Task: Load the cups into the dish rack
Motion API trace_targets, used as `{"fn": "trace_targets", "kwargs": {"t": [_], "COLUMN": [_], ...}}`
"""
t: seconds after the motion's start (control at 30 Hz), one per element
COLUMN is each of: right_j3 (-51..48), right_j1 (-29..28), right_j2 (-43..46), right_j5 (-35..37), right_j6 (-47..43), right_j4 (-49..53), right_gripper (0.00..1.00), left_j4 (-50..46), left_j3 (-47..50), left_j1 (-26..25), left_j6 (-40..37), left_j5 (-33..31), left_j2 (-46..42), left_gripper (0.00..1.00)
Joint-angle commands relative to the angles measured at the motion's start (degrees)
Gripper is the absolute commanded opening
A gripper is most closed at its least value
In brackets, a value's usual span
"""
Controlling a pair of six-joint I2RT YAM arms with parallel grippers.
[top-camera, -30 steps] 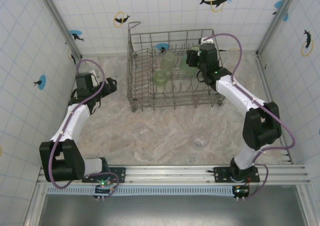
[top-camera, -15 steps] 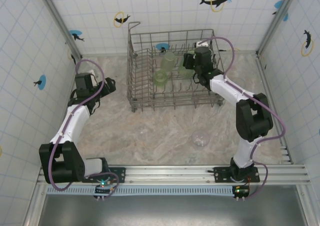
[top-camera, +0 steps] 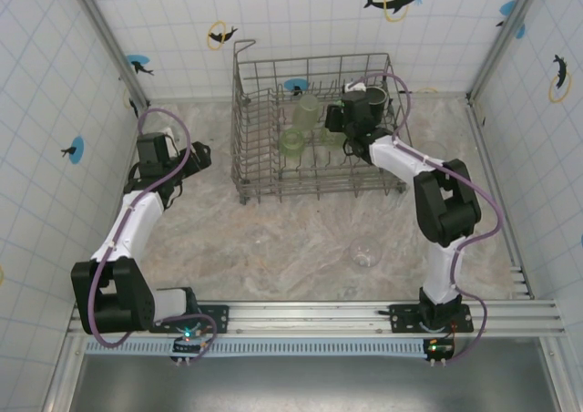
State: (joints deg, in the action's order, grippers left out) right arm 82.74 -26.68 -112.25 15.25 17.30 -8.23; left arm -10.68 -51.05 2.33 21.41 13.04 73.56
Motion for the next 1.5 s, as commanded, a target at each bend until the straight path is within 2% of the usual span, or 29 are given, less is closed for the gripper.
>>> {"fn": "trace_targets", "kwargs": {"t": [0.0,0.23,0.3,0.4,0.73,1.13,1.33,1.47], "right_j3": [3.0,3.2,3.1,3.1,2.8,1.2,-0.7,-1.0], "right_j1": [-0.7,-2.0,-2.2,-2.5,-3.0,-3.6,-3.8,-4.0], "right_j2": [-0.8,-2.0,-2.0,-1.8,1.2,6.5,9.9,12.0], "right_j5": [3.0,4.6,4.7,4.9,4.9,3.9,3.6,3.4], "right_j6": [-1.9,-2.6,-2.6,-2.6,-1.1,1.2,2.5,3.3], "right_j4": [-1.6,-0.1,0.2,0.9,3.5,9.7,11.8,14.1], "right_gripper": [0.42,0.54,0.6,0.64,0.82,0.91,1.0,0.99], "left_j4": [-2.3,-2.7,-2.8,-3.0,-3.7,-3.7,-4.2,-4.4], "left_j3": [-0.8,-1.0,-1.1,-1.1,-1.5,-1.3,-1.7,-1.8], "left_j1": [0.4,0.4,0.4,0.4,0.4,0.4,0.5,0.4], "left_j6": [-0.7,-0.7,-0.7,-0.6,-0.2,0.1,0.2,0.3], "left_j5": [0.7,0.6,0.5,0.5,0.3,0.0,0.0,-0.6], "left_j2": [1.1,1.1,1.1,1.2,1.3,1.5,1.7,1.6], "left_gripper": [0.97,0.97,0.97,0.98,0.98,0.97,0.98,0.97]}}
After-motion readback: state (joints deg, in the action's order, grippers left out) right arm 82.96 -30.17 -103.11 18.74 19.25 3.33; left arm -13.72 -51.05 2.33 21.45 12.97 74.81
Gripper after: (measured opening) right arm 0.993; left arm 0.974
